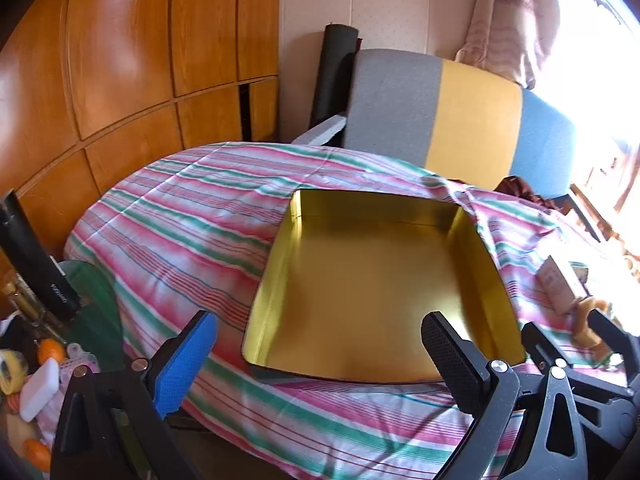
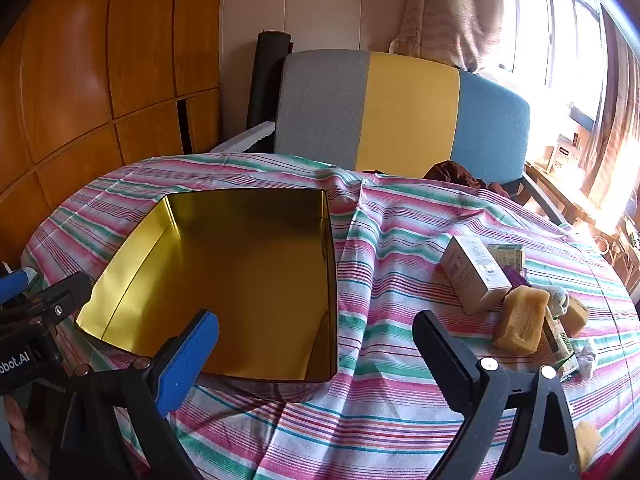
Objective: Organize objects
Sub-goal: 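Move both tools from the gold tray toward the cluster of items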
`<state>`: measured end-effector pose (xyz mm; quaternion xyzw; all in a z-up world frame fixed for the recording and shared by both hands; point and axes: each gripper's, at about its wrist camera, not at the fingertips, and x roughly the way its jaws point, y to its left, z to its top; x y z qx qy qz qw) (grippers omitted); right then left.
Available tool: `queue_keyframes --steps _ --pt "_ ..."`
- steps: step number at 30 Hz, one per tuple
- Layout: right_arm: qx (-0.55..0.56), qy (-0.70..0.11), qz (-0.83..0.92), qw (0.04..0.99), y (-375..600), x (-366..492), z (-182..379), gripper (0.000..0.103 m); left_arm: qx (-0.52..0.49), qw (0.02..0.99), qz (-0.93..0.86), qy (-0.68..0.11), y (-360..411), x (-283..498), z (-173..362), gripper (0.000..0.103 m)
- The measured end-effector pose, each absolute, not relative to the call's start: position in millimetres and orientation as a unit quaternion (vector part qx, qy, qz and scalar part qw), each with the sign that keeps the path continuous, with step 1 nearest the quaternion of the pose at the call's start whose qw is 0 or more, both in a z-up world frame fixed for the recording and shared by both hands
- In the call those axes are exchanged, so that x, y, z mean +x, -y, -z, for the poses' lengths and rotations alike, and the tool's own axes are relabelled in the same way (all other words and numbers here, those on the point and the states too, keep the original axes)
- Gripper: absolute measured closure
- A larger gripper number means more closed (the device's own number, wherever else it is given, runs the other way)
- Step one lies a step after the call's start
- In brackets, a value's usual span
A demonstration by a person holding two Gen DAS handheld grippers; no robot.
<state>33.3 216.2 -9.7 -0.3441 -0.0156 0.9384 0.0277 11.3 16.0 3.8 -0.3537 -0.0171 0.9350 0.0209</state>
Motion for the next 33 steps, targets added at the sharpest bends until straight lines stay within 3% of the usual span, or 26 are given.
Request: queue_keyframes --steps 19,30,33 --pt "-0.381 -0.032 -0.918 0.103 -332.7 59.8 8.4 0.003 -0.363 0.104 -0.925 -0.039 -85.1 4.0 -2.9 0.0" --pt "-0.387 -0.176 -0.882 0.2 -494.6 113.4 -11.9 0.003 -0.38 0.248 -0.89 -0.041 -155.5 7.1 1.1 0.0" --pt "-0.384 -0.2 -0.873 0.226 -523.2 129.6 -11.2 0.003 -0.378 0.276 -0.881 -0.073 -189.1 11.8 6.8 0.0"
